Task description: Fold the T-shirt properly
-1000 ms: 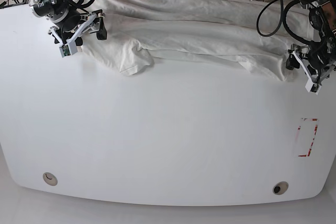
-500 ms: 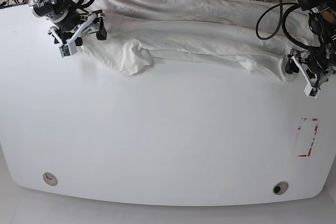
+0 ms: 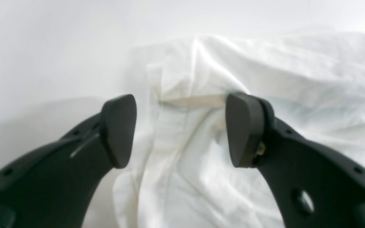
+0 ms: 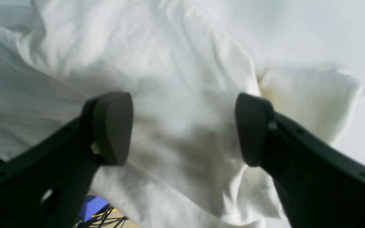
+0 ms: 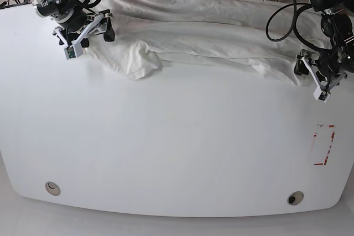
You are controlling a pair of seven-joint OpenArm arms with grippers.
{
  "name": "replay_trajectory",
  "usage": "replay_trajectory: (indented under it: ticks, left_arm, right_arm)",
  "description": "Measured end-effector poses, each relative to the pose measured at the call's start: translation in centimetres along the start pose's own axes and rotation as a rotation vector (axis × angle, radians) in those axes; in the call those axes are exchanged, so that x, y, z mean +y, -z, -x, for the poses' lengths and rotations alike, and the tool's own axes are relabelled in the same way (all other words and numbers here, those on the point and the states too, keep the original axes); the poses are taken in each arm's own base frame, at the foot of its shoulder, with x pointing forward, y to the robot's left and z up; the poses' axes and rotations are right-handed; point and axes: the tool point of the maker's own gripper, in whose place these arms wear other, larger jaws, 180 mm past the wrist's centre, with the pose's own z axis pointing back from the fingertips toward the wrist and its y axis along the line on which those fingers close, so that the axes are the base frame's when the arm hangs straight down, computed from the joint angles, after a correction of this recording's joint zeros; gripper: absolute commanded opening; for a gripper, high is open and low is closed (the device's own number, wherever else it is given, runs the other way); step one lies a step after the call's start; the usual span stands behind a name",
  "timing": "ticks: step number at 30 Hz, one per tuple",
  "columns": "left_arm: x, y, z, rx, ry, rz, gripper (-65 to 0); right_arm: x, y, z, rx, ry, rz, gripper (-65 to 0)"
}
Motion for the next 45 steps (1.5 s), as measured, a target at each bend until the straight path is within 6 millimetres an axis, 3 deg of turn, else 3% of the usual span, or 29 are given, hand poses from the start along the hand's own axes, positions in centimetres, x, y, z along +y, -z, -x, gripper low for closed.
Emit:
replay_trajectory:
  ticks: [19,28,36,40,45]
  left_arm:
    - [-0.3,-0.5,0.5,0.005,0.022,-0.01,-24.3]
    - [-0.3,0.5,2.1,0.049,-0.018,0.014,-24.3]
    - [-0.3,0.6,2.2,0.05,-0.022,0.017,-24.6]
    - [-0.3,0.6,2.2,0.051,-0.022,0.018,-31.1]
    - [-0.3,0.6,2.2,0.05,-0.022,0.017,-50.7]
  right_arm:
    - [0.0,0.0,-0.1,-0.003,0.001,-0.001,-17.0]
    - [0.0,0.0,-0.2,-0.006,0.001,0.0,-17.0]
    - [0.0,0.0,-0.2,-0.006,0.001,0.0,-17.0]
    - [0.0,0.0,-0.2,-0.006,0.001,0.0,-17.0]
    - [0.0,0.0,-0.1,-0.006,0.001,0.0,-17.0]
